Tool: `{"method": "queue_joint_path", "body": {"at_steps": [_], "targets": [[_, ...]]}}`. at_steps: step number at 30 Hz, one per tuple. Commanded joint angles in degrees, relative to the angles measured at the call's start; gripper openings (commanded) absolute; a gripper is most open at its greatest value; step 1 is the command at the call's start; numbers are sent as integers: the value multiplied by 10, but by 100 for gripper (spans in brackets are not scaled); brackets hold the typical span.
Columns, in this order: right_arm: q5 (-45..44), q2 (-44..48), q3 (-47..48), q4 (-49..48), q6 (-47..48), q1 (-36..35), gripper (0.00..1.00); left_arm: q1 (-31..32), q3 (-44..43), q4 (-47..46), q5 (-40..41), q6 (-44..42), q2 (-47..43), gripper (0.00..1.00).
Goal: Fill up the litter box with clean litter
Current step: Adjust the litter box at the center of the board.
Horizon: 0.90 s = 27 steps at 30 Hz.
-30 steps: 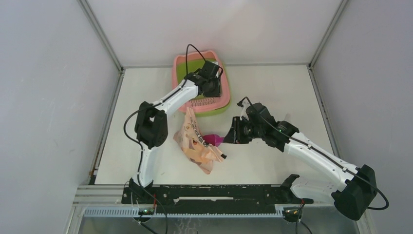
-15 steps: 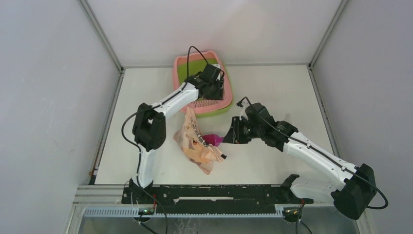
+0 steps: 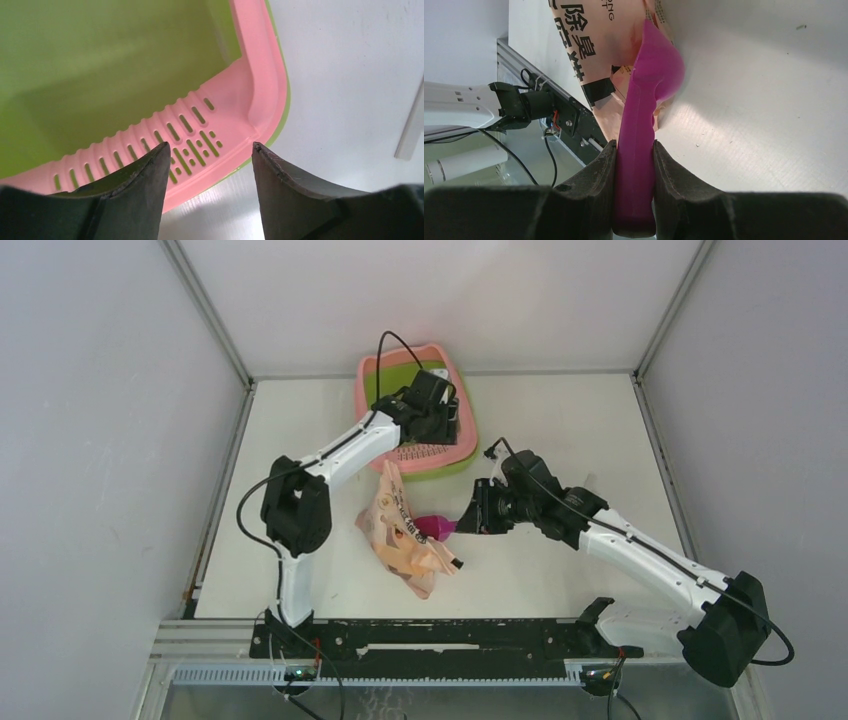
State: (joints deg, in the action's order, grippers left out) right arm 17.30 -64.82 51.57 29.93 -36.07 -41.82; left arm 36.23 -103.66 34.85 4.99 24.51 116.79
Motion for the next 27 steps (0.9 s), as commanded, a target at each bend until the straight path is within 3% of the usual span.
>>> {"method": "queue_joint_path", "body": {"at_steps": [1, 3, 8, 18, 27], "targets": [[34, -3, 0, -23, -8, -10, 0, -10, 24, -21, 17, -10, -53, 67], [33, -4, 0, -24, -6, -10, 0, -10, 35, -28, 21, -10, -70, 72], [40, -4, 1, -30, -6, -10, 0, -10, 75, -28, 34, -6, -137, 73], [98, 7, 23, -42, 17, -12, 0, -11, 272, -31, 79, 15, -331, 72], [108, 2, 24, -51, 15, -18, 0, -52, 296, -61, 64, 25, -342, 75]]}}
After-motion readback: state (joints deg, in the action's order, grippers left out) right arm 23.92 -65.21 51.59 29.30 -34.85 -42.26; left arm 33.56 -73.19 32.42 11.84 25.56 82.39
